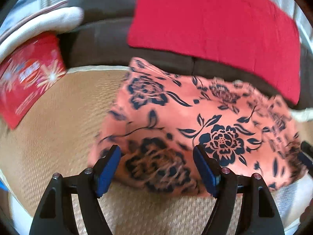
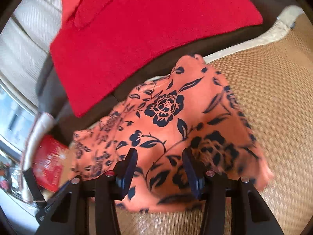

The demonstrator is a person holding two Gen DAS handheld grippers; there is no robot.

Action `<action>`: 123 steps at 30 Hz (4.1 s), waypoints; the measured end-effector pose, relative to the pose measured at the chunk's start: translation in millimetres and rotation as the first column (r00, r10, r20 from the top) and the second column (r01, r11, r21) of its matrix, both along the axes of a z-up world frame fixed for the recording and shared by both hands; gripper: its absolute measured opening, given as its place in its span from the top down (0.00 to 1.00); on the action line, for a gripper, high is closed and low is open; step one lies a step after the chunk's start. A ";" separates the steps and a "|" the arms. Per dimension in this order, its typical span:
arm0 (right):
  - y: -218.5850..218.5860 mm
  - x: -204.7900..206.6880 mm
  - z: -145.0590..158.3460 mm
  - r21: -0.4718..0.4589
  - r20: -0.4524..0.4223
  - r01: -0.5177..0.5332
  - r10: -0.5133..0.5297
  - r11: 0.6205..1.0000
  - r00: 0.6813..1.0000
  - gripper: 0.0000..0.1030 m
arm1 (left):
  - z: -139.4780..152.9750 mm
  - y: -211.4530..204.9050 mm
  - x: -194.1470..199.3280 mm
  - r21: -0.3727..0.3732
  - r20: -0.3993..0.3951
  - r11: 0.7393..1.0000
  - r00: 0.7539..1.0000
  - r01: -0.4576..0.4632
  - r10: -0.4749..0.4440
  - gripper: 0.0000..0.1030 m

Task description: Fold small clothes

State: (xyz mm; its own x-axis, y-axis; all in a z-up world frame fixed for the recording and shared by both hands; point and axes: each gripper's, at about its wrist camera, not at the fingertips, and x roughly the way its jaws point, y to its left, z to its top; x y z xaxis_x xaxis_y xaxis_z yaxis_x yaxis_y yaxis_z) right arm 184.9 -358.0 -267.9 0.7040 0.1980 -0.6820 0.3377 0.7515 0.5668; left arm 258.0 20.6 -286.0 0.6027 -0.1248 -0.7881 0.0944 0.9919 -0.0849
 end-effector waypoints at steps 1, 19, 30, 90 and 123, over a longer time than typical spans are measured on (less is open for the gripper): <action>-2.0 -7.0 3.1 0.018 0.015 0.005 -0.005 1.000 1.000 0.47 | 2.6 11.4 -9.0 -0.023 0.014 0.999 1.000 -0.022 0.023 0.25; 2.5 -56.2 5.4 0.150 0.092 -0.019 0.005 0.989 0.996 0.37 | -10.5 90.2 -14.2 -0.169 -0.011 0.965 0.980 -0.200 0.201 0.25; 13.4 -4.0 -11.8 0.138 0.039 -0.046 0.041 0.989 0.998 0.37 | -37.0 70.8 24.4 0.049 -0.060 0.985 0.984 -0.165 0.168 0.25; -33.1 -114.0 -22.2 0.129 -0.054 0.299 -0.294 0.945 0.954 0.31 | -19.7 88.6 -84.4 -0.357 -0.194 0.902 0.964 -0.244 0.185 0.46; 119.4 -27.8 -31.8 -0.033 -0.041 -0.204 0.203 0.978 0.978 0.35 | 38.3 23.5 -98.5 0.126 0.270 0.978 0.954 -0.168 0.129 0.34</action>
